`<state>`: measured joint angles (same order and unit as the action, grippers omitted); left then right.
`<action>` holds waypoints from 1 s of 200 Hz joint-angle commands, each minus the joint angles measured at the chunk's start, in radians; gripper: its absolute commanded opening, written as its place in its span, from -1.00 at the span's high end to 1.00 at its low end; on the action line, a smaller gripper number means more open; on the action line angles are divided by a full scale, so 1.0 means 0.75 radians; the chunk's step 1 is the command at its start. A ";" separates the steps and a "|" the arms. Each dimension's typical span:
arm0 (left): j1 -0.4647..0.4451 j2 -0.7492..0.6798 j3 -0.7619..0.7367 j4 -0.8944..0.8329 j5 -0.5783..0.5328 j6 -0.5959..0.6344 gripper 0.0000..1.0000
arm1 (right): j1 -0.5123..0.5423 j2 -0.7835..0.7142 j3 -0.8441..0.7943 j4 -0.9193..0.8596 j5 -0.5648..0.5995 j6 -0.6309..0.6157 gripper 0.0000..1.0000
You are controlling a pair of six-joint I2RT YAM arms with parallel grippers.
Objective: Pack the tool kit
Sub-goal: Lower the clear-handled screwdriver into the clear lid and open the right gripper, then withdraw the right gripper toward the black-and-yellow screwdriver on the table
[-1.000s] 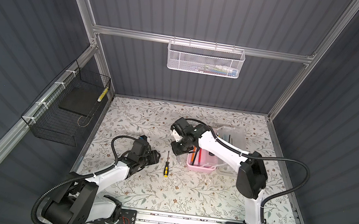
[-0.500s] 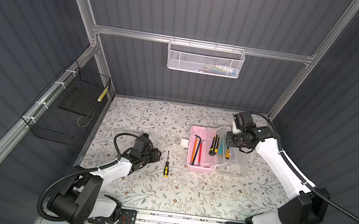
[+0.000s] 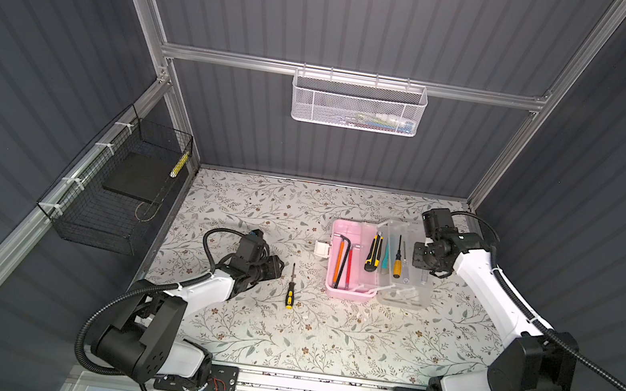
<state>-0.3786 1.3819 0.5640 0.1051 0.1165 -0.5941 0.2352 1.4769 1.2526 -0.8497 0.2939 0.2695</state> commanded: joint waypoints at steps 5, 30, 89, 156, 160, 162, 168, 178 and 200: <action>0.002 0.021 0.034 0.010 0.024 0.013 -0.06 | -0.003 0.026 -0.029 0.058 -0.019 0.022 1.00; 0.002 0.028 0.030 0.020 0.027 0.008 -0.06 | -0.001 0.050 -0.038 0.087 -0.059 0.028 1.00; 0.002 0.051 0.033 0.032 0.039 0.003 -0.06 | 0.009 0.092 -0.033 0.111 -0.109 0.037 0.73; 0.002 0.049 0.033 0.032 0.038 0.003 -0.06 | 0.044 0.082 0.046 0.051 -0.125 0.026 0.25; 0.002 0.049 0.033 0.032 0.038 0.003 -0.06 | 0.058 0.082 0.064 0.035 -0.111 0.023 0.25; 0.002 0.047 0.033 0.032 0.038 0.003 -0.06 | 0.065 0.081 0.071 0.026 -0.103 0.023 0.25; 0.002 0.047 0.031 0.032 0.039 0.003 -0.06 | 0.093 0.080 0.103 0.005 -0.062 0.021 0.25; 0.002 0.043 0.030 0.034 0.038 0.000 -0.06 | 0.145 0.076 0.155 -0.030 0.005 0.017 0.24; 0.002 0.038 0.027 0.039 0.038 -0.004 -0.06 | 0.266 0.068 0.271 -0.071 0.064 0.017 0.23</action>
<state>-0.3786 1.4143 0.5644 0.1219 0.1322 -0.5949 0.3492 1.5421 1.3602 -0.8436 0.2771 0.2867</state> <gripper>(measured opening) 0.530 0.384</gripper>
